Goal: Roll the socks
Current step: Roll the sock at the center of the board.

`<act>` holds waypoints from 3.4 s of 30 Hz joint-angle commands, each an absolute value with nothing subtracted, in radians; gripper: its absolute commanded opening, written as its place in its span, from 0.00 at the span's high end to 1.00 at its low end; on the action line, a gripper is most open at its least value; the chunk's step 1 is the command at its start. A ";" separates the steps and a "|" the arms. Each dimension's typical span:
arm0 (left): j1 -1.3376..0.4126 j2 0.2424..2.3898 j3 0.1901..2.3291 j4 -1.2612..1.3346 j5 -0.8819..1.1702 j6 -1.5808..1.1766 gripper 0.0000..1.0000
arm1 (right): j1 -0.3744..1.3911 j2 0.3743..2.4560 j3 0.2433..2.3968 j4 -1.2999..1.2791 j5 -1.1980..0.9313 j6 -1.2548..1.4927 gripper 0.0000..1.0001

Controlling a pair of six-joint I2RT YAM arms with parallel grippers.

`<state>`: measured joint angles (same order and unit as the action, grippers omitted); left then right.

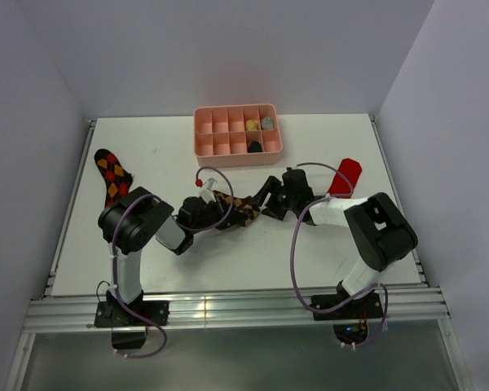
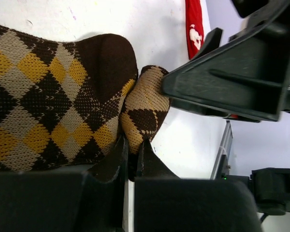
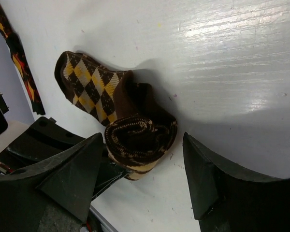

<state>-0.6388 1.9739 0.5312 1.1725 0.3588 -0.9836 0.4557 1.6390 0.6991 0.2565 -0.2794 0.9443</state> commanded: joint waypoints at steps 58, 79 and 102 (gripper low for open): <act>-1.000 1.836 0.706 0.949 -0.192 0.164 0.20 | 0.379 1.562 0.768 -0.089 -0.083 0.943 1.00; -1.094 2.011 0.808 0.994 -0.310 0.416 0.34 | 0.382 1.582 0.787 -0.083 -0.140 0.940 1.00; -1.091 2.019 0.847 0.752 -0.304 0.098 0.99 | 0.380 1.523 0.772 -0.040 -0.176 0.931 0.78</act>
<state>-1.1046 2.0342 0.8478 0.8680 -0.3763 0.2379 0.3721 1.5711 0.7540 -0.0612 -0.1356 0.9436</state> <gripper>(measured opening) 0.103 0.223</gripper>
